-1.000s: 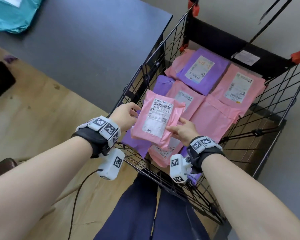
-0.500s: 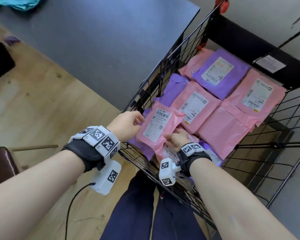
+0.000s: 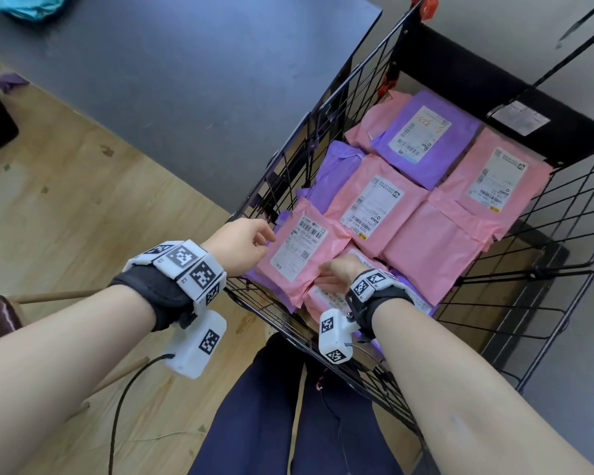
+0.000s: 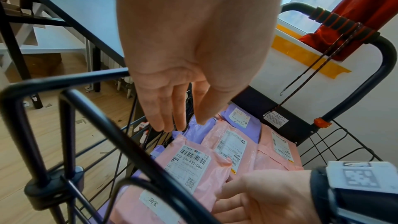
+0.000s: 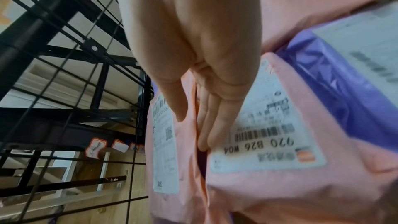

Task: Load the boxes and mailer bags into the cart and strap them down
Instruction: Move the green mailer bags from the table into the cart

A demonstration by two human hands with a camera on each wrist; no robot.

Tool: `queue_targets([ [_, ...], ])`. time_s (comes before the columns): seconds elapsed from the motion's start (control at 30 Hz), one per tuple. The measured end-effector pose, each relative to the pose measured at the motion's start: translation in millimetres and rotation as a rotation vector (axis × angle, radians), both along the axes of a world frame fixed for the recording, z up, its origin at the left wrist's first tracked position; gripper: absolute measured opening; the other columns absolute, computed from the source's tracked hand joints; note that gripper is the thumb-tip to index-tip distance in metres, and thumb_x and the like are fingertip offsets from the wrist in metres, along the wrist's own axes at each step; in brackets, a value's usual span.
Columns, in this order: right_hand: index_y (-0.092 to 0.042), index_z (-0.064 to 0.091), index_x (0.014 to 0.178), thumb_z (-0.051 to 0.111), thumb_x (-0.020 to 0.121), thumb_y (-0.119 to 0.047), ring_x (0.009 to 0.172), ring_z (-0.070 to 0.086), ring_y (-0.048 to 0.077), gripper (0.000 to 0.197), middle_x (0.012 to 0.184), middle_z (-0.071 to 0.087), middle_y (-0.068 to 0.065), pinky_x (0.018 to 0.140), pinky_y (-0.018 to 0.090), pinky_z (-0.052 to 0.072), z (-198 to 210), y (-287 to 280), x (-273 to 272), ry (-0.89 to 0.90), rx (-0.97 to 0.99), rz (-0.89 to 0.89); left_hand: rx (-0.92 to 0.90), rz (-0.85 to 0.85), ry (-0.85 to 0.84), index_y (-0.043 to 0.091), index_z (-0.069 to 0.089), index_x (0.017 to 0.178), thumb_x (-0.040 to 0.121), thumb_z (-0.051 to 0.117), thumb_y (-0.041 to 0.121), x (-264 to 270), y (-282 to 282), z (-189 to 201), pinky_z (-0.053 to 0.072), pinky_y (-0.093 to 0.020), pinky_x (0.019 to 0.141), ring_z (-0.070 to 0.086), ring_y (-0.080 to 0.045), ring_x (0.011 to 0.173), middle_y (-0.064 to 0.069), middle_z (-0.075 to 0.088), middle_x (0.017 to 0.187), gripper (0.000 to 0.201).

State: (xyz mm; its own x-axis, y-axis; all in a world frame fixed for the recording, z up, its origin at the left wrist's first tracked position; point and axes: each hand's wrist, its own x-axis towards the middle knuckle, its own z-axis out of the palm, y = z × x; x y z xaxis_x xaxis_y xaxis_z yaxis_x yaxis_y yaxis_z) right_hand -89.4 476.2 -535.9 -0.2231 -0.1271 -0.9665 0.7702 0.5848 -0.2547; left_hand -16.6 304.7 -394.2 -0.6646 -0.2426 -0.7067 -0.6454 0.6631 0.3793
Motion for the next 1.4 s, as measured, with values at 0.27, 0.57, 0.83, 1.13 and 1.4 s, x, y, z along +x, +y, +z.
queue_targets([
  [0.27,-0.010,0.029,0.143,0.051,0.087,-0.004,0.123,0.048,0.033,0.060,0.139,0.042,0.016,0.096,0.038,0.042,26.6,15.2,-31.3,0.756,0.083,0.632,-0.025,0.003,-0.007,0.020,0.059,0.114,0.093,0.048,0.011,-5.5,7.6,4.6,0.044,-0.023,0.075,0.057,-0.014,0.094,-0.002,0.062,0.116,0.025],
  [0.57,-0.028,0.016,0.151,0.049,0.088,-0.005,0.147,0.007,0.028,0.074,0.160,-0.003,0.010,0.119,0.042,0.016,-31.9,13.3,-31.3,0.791,-0.106,1.391,-0.113,-0.176,-0.061,0.023,0.053,0.125,0.094,0.045,0.013,-37.2,23.0,-18.5,0.048,-0.030,0.088,0.056,-0.019,0.112,-0.002,0.056,0.129,0.033],
  [0.83,-0.015,0.025,0.148,0.043,0.092,-0.010,0.143,0.023,0.030,0.059,0.157,0.015,0.013,0.113,0.041,0.030,-7.8,20.5,-35.1,0.837,-0.041,1.344,-0.094,-0.119,-0.124,0.021,0.053,0.125,0.094,0.044,0.012,-33.6,30.5,-22.5,0.054,-0.032,0.085,0.060,-0.018,0.106,-0.003,0.054,0.131,0.034],
  [1.13,-0.011,0.052,0.127,0.046,0.094,-0.024,0.118,0.054,0.032,0.036,0.128,0.056,0.013,0.096,0.039,0.046,103.3,6.2,-83.8,0.827,0.195,1.288,-0.156,-0.162,-0.019,0.020,0.058,0.121,0.089,0.048,0.011,-47.0,15.5,42.9,0.045,-0.031,0.091,0.057,-0.025,0.113,-0.005,0.059,0.124,0.035],
  [1.4,-0.013,0.058,0.115,0.044,0.091,-0.025,0.110,0.058,0.032,0.030,0.121,0.062,0.012,0.090,0.037,0.048,207.3,-78.3,-87.7,1.012,0.312,1.129,-0.309,-0.300,0.114,0.017,0.054,0.122,0.082,0.045,0.003,-40.8,-83.2,121.3,0.050,-0.036,0.090,0.059,-0.030,0.111,-0.009,0.060,0.123,0.043],
])
